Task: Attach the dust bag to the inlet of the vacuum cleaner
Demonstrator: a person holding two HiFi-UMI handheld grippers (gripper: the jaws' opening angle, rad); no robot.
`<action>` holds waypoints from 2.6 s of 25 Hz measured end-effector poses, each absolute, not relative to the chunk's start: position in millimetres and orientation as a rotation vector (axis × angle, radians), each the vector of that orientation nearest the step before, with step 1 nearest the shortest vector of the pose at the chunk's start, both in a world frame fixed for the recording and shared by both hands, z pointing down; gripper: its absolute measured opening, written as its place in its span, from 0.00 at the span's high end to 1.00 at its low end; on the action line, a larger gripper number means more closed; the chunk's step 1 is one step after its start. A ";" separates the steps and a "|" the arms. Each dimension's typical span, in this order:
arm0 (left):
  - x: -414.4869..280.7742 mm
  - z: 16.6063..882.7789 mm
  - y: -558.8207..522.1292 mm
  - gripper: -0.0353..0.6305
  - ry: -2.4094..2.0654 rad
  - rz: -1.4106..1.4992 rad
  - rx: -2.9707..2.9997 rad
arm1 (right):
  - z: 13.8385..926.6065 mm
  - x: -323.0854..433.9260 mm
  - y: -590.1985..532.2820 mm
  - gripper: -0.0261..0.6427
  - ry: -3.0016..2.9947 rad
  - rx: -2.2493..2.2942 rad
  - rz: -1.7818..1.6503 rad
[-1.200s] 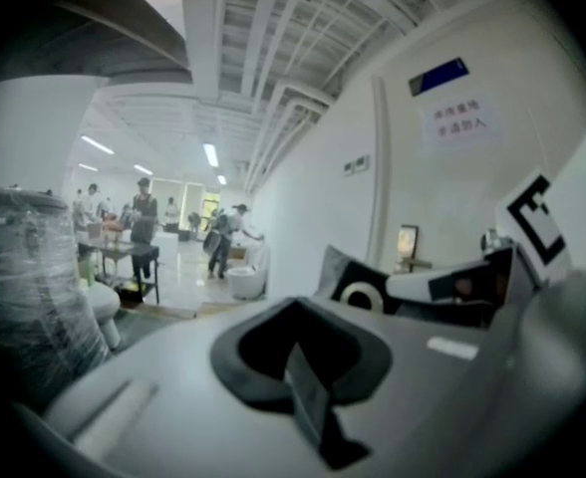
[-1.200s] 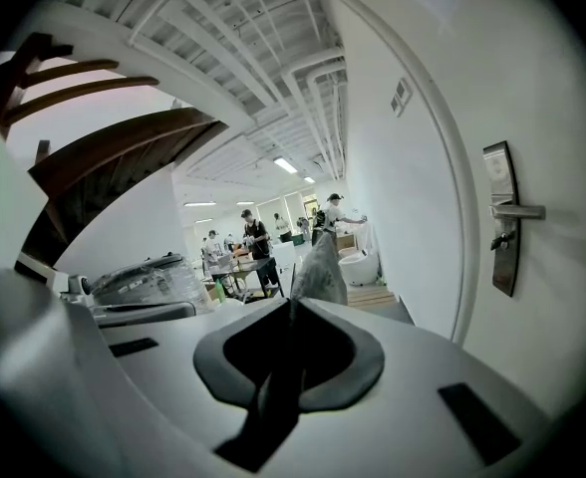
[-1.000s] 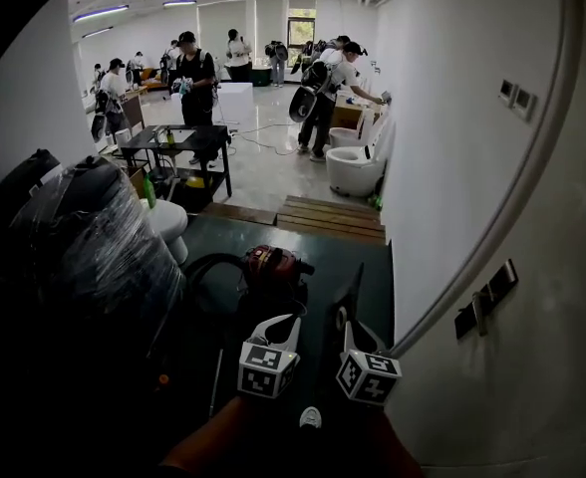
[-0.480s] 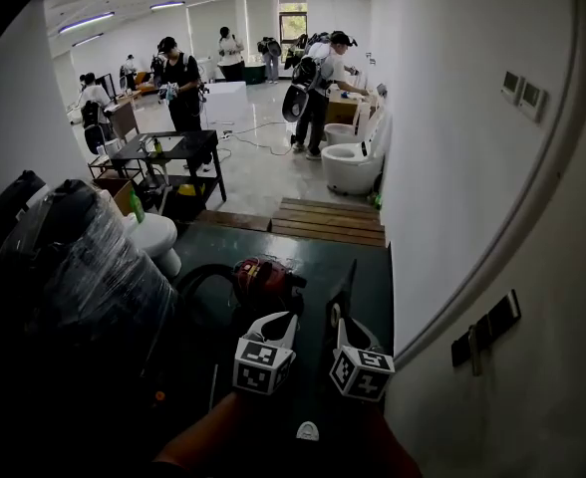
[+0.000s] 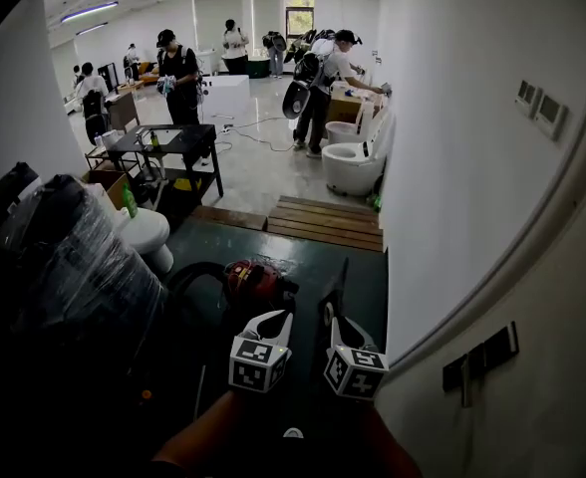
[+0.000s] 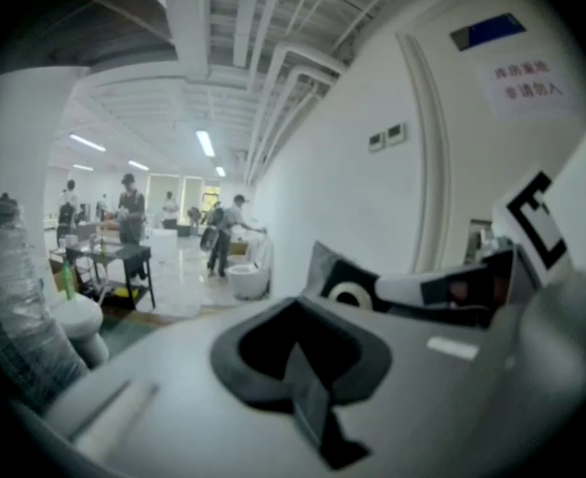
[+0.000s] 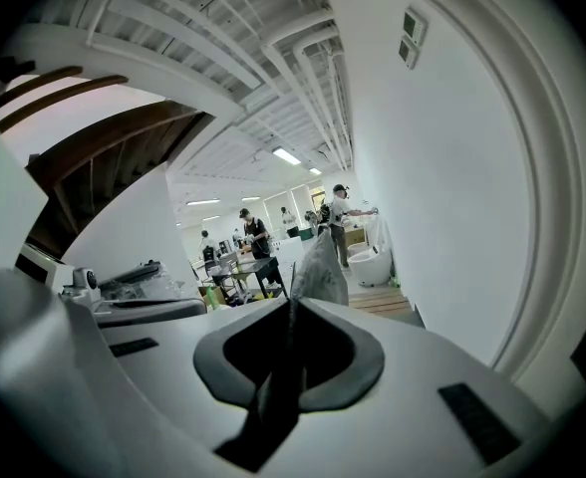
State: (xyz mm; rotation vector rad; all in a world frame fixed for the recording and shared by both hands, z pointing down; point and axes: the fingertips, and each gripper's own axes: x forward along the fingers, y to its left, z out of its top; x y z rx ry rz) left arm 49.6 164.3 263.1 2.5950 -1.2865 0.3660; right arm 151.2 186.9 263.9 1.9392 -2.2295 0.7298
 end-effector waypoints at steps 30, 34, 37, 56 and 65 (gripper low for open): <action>22.5 311.0 28.3 0.95 -1.279 0.338 2.449 | 299.1 130.5 46.6 0.93 -2.214 1.846 0.763; 20.3 314.6 2.5 0.95 -1.270 0.340 2.439 | 303.5 129.2 22.1 0.93 -2.203 1.841 0.777; 20.2 317.0 -15.5 0.95 -1.247 0.347 2.440 | 303.1 127.3 2.4 0.93 -2.204 1.846 0.779; -40.8 366.9 -142.7 0.95 -1.216 0.328 2.378 | 365.2 103.1 -121.3 0.93 -2.027 1.893 0.802; -53.8 428.7 -160.7 0.95 -1.245 0.393 2.287 | 435.3 127.9 -146.4 0.93 -1.883 1.884 0.877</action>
